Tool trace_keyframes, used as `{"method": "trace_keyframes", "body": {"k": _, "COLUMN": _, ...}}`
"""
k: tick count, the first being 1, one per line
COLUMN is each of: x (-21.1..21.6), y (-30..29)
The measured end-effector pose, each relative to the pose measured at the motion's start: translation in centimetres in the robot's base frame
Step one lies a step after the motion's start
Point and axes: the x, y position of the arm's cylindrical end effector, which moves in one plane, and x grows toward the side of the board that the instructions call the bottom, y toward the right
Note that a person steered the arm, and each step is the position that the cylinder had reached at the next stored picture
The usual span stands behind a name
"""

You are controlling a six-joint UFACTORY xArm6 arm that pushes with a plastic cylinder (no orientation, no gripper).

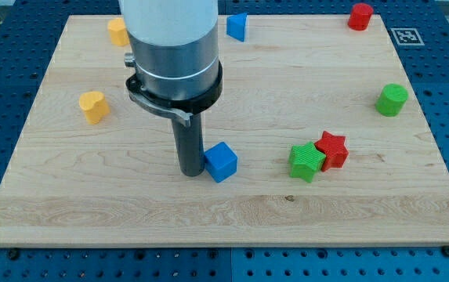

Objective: Push the blue cube closer to the green star

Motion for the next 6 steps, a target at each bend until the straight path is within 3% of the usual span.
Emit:
{"method": "trace_keyframes", "body": {"k": 2, "x": 0.4, "y": 6.0}}
{"method": "trace_keyframes", "body": {"k": 4, "x": 0.3, "y": 5.1}}
{"method": "trace_keyframes", "body": {"k": 6, "x": 0.3, "y": 7.9}}
